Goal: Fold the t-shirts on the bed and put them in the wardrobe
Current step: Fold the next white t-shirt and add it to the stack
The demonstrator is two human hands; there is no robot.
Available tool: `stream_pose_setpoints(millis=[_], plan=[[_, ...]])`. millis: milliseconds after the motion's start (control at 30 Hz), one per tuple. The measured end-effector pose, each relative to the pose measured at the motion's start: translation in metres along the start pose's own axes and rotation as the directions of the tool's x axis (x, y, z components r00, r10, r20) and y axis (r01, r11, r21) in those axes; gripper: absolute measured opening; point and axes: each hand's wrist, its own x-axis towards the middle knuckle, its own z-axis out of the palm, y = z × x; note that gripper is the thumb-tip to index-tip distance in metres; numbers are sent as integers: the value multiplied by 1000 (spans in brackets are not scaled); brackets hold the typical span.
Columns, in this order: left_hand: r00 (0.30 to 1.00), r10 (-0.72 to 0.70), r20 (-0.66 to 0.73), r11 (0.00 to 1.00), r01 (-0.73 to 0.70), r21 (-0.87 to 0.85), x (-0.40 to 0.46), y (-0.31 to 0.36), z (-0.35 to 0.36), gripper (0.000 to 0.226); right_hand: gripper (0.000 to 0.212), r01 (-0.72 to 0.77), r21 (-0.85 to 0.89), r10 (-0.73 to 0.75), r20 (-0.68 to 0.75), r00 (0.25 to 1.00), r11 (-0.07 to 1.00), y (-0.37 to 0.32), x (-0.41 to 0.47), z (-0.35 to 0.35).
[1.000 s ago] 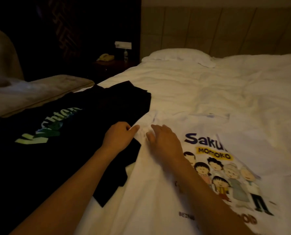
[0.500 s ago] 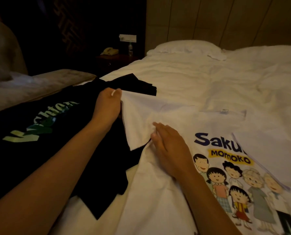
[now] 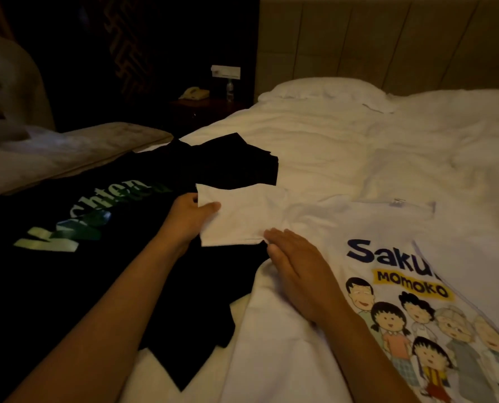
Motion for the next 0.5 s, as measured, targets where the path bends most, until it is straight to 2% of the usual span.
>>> stream_pose_setpoints(millis=[67, 167, 233, 300, 500], plan=[[999, 29, -22, 1000, -29, 8, 0, -7, 3, 22, 68, -35, 46, 37, -28, 999, 998, 0, 0, 0], [995, 80, -56, 997, -79, 16, -2, -11, 4, 25, 58, -102, 235, 126, -91, 988, 967, -5, 0, 2], [993, 97, -63, 995, -97, -3, -2, -12, 4, 27, 47, -107, 294, 142, -98, 985, 950, -16, 5, -1], [995, 87, -54, 995, -89, -50, -2, -11, 3, 30, 33, -93, 263, 115, -68, 991, 960, -30, 22, -6], [997, 74, 6, 981, -71, -181, 6, -15, -3, 39, 39, -44, 136, 43, 11, 999, 990, -74, 119, -9]])
